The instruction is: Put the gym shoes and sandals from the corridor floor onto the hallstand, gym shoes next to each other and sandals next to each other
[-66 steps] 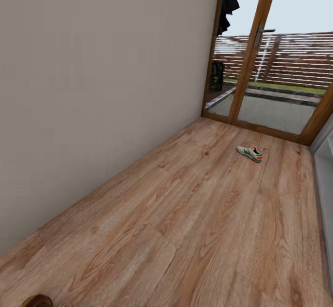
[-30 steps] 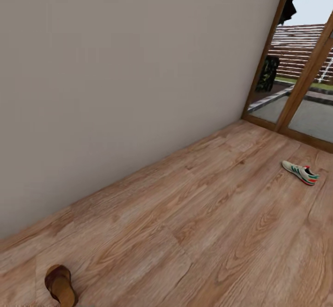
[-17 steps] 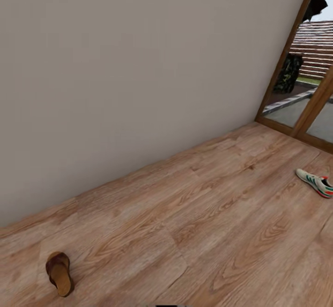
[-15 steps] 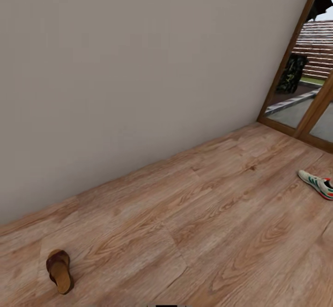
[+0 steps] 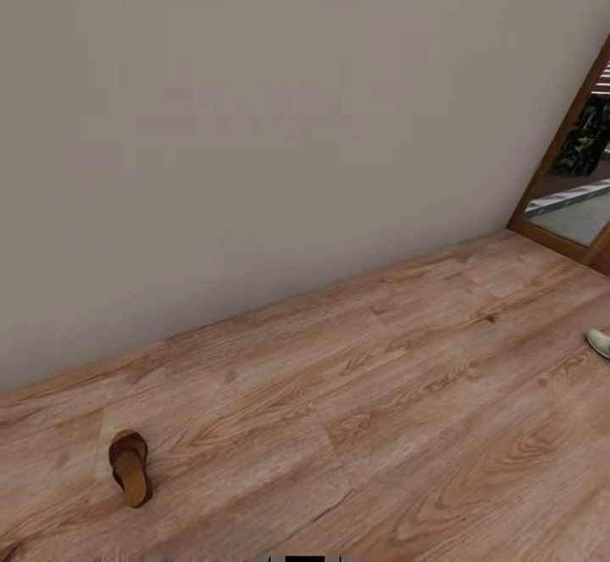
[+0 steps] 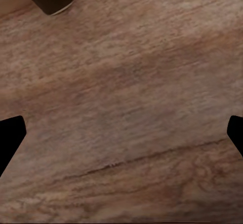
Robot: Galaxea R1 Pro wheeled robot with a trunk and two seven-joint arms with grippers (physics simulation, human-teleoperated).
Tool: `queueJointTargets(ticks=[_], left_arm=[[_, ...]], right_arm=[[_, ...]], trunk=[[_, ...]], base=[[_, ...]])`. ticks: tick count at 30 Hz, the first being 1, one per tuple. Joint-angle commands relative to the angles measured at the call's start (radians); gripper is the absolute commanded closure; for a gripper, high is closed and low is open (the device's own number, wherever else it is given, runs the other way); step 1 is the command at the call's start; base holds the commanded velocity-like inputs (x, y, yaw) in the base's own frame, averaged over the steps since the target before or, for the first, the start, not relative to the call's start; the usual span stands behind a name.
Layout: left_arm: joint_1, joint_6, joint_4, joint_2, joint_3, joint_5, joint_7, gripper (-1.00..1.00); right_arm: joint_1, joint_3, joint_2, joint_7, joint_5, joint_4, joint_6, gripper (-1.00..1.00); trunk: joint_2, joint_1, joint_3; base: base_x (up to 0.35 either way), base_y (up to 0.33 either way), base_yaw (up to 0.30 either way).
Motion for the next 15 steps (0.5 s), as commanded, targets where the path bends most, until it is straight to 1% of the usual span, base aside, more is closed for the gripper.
queueJointTargets(ticks=[1,15], left_arm=[[-0.001,-0.003,0.001,-0.001,0.006,0.000,0.001,-1.00],[-0.002,-0.003,0.001,-0.002,0.008,-0.001,0.001,-1.00]], right_arm=[[0.000,-0.002,0.000,0.001,0.000,0.001,-0.003,-1.00],[0.000,-0.002,0.000,0.001,0.000,0.001,-0.004,-1.00]], trunk=[[0.000,0.000,-0.002],[0.000,0.000,-0.016]], base=[[0.000,-0.001,0.229],[0.000,0.000,0.228]])
